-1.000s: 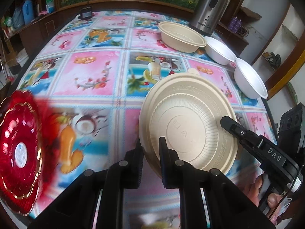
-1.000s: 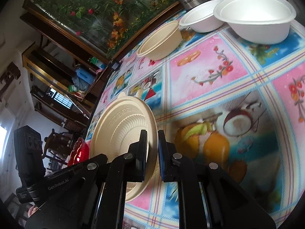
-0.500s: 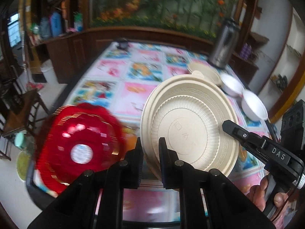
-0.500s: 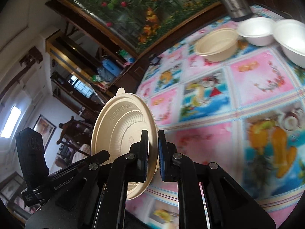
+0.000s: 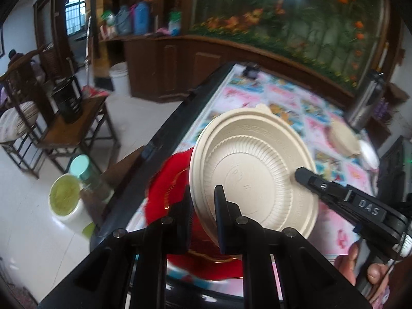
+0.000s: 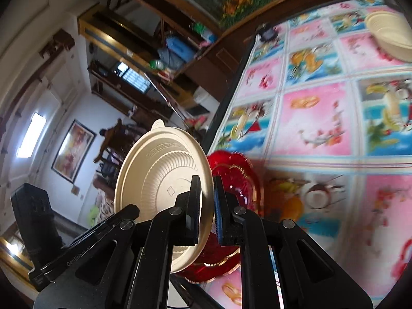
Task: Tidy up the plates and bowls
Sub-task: 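Lift the beige plate with the left gripper and carry it toward the red plates, then lower the beige plate onto the red plates and open the left gripper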
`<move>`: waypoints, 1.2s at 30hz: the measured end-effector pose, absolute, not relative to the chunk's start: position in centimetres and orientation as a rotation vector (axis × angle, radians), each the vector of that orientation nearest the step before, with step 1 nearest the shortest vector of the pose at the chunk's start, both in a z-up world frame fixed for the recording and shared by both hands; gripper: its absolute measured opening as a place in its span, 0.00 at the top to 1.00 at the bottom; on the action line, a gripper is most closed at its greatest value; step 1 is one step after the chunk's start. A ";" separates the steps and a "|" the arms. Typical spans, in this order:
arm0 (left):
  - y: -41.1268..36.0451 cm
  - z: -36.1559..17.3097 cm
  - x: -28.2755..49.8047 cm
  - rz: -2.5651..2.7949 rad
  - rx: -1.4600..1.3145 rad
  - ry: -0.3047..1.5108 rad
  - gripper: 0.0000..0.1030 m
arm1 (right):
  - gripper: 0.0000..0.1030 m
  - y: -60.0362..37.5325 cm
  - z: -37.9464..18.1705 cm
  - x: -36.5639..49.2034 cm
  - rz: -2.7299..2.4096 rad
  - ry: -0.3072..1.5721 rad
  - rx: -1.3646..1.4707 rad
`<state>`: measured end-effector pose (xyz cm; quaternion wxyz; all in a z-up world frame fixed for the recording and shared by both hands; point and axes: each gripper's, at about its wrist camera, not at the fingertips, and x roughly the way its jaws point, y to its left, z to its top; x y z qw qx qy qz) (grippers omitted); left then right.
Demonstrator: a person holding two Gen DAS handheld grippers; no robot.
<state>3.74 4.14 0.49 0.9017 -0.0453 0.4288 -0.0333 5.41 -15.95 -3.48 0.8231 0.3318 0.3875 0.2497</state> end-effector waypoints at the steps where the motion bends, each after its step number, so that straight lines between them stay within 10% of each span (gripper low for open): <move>1: 4.4 -0.1 3.9 -0.064 -0.096 0.900 0.86 | 0.89 -15.3 -3.8 5.7 0.529 0.838 0.695; 15: 5.6 -5.2 4.9 -0.066 -0.102 1.063 0.82 | 0.89 -13.6 -7.7 6.7 0.467 0.917 0.564; 18: 6.2 -5.1 4.6 -0.033 -0.101 1.076 0.58 | 0.84 -13.3 -7.4 6.3 0.463 0.877 0.502; 25: 7.1 -2.0 3.1 0.029 -0.106 0.966 0.37 | 0.63 -14.4 -6.1 5.2 0.511 0.783 0.483; 36: -0.1 2.1 1.2 -0.064 0.037 0.796 0.24 | 0.63 -26.9 -6.0 4.0 0.275 0.697 0.660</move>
